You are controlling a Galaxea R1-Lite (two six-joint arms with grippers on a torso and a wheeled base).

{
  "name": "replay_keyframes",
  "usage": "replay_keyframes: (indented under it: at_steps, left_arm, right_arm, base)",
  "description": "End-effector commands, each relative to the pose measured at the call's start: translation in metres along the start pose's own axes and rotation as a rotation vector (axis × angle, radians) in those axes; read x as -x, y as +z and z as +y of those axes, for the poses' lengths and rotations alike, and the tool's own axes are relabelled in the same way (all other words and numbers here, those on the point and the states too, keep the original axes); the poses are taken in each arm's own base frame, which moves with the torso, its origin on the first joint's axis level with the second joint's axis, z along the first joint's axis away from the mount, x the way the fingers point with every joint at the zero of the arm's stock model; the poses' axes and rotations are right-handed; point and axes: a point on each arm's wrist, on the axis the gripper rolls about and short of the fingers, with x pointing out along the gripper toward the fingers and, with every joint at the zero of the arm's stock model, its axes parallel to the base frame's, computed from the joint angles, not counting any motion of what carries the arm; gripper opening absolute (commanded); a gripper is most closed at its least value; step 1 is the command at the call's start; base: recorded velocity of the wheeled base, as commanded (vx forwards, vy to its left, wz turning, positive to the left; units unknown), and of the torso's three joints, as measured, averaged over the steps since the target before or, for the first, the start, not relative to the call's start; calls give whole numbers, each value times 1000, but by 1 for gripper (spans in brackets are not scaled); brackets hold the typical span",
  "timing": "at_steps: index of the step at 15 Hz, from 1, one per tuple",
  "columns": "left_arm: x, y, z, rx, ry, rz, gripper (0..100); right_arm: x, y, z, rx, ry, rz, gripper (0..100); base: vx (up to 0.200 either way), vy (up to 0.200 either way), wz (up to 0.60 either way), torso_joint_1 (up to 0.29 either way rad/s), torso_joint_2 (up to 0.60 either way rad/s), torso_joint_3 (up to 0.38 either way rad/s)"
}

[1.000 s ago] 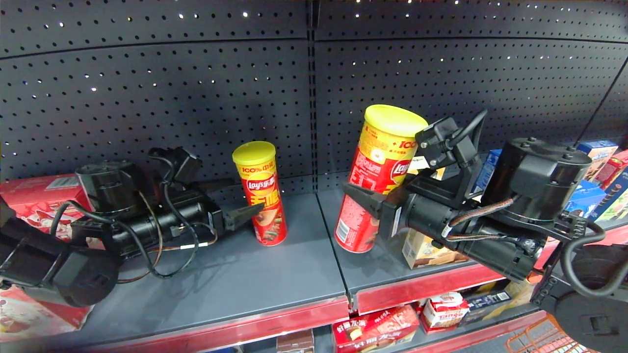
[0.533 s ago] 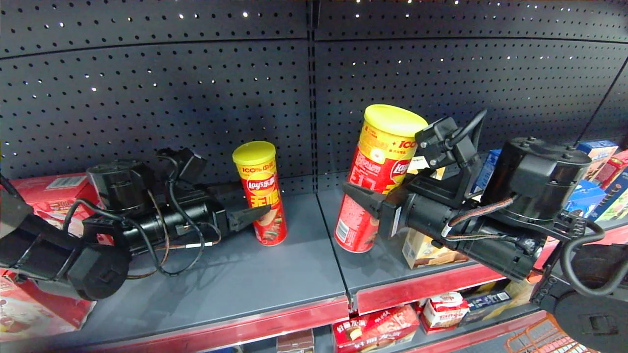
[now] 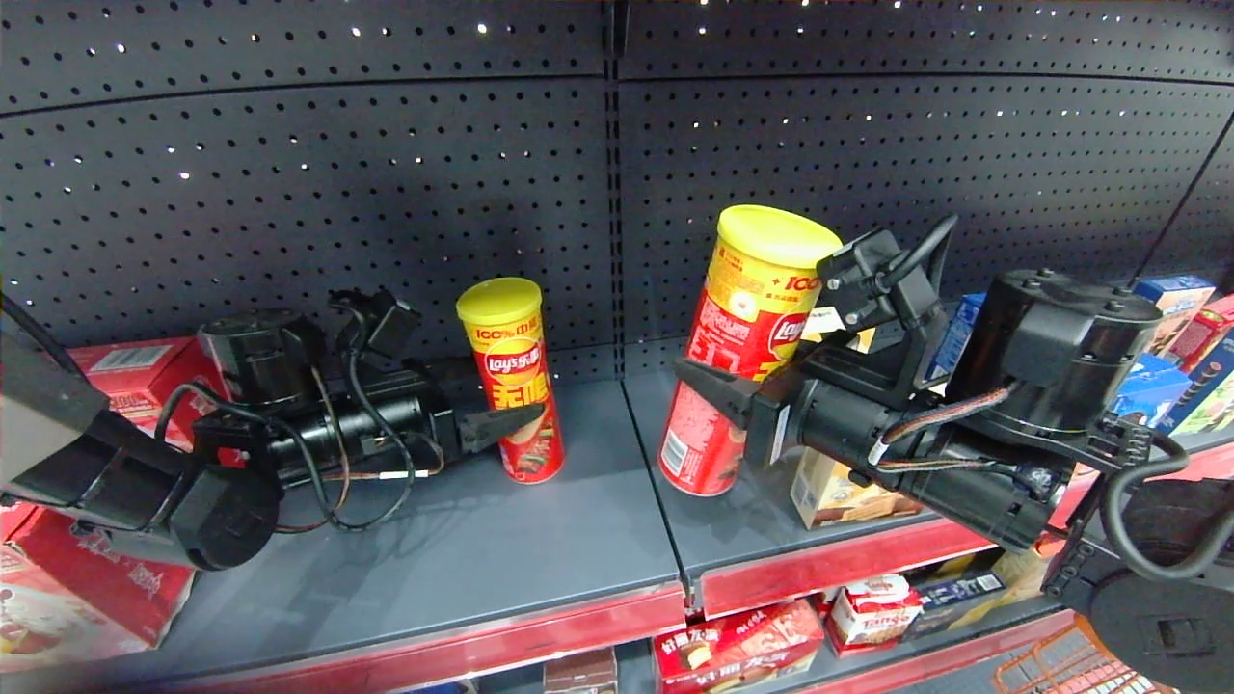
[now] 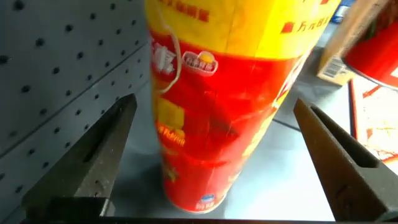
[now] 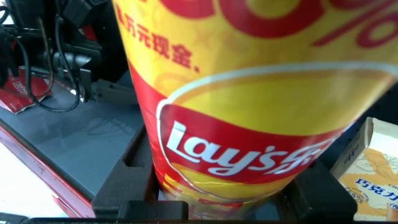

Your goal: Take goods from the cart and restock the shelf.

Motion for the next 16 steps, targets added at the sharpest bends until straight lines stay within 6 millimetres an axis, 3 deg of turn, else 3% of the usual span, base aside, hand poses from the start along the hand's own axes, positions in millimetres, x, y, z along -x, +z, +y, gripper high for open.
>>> replay_keyframes:
  at_steps: [1,16]
  left_arm:
    - [-5,-3,6,8,-6,1,100]
    - [-16,-8,8,17,-37,3,100]
  right_arm:
    - [0,0,0,0,1,0,0]
    - [-1,-1,-3,1,-8,3,0]
  base:
    - [0,0,0,0,0,0]
    - [0,0,0,0,0,0]
